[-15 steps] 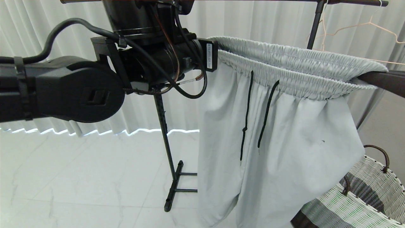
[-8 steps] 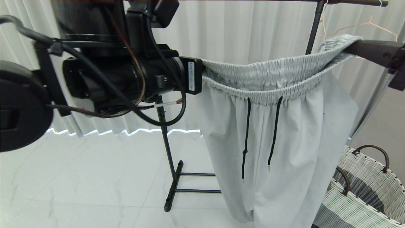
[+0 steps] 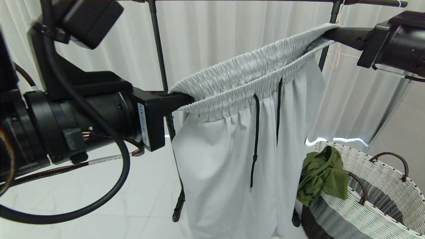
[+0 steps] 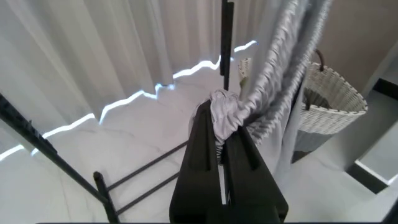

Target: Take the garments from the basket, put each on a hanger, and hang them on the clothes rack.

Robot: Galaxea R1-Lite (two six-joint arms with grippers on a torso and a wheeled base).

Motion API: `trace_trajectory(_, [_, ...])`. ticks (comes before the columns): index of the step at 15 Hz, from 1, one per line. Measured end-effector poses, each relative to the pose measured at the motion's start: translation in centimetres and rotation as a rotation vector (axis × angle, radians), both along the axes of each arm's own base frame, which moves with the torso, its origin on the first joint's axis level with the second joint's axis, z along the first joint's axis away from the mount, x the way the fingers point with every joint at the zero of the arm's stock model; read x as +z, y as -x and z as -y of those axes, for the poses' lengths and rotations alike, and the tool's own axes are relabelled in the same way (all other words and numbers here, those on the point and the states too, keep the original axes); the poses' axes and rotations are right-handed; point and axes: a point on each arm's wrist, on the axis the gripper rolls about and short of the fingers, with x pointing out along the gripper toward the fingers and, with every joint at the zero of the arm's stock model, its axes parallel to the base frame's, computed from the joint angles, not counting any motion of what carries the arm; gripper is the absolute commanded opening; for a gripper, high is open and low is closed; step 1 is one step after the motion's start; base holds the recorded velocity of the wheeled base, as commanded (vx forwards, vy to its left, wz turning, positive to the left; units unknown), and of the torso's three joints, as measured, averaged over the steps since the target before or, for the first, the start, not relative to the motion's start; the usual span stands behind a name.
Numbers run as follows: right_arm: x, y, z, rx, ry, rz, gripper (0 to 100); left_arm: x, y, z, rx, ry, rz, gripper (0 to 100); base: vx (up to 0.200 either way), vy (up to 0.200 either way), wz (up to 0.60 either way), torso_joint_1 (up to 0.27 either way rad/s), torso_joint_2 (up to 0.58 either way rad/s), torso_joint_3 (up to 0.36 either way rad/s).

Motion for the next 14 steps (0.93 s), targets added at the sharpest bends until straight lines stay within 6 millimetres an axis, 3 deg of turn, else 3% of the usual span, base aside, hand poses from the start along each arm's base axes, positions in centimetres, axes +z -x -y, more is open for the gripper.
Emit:
trace_trajectory(2, [-0.3, -0.2, 0.2, -0.062, 0.0, -0.02, 0, 0.5, 0.4, -0.3, 0.0, 0.013, 0.017, 0, 0.0, 0.0, 0.0, 0.0, 0.0, 0.0])
trace_trajectory(5, [-0.6, 0.9, 1.3, -0.156, 0.005, -0.057, 0, 2.7, -0.2, 0.0, 0.051, 0.06, 0.073, 0, 0.0, 0.0, 0.0, 0.0, 0.0, 0.0])
trace_trajectory(9, [-0.2, 4.1, 3.4, -0.189, 0.031, -0.105, 0, 4.7, -3.5, 1.1, 0.163, 0.087, 0.11, 0, 0.0, 0.0, 0.0, 0.0, 0.0, 0.0])
trace_trajectory(11, [-0.8, 5.0, 3.9, -0.198, 0.041, -0.112, 0, 4.8, -5.3, 1.6, 0.198, 0.084, 0.111, 0, 0.0, 0.0, 0.0, 0.0, 0.0, 0.0])
trace_trajectory(14, [-0.5, 5.7, 4.2, -0.2, 0.033, -0.092, 0, 4.6, -6.3, 2.1, 0.205, 0.065, 0.113, 0, 0.0, 0.0, 0.0, 0.0, 0.0, 0.0])
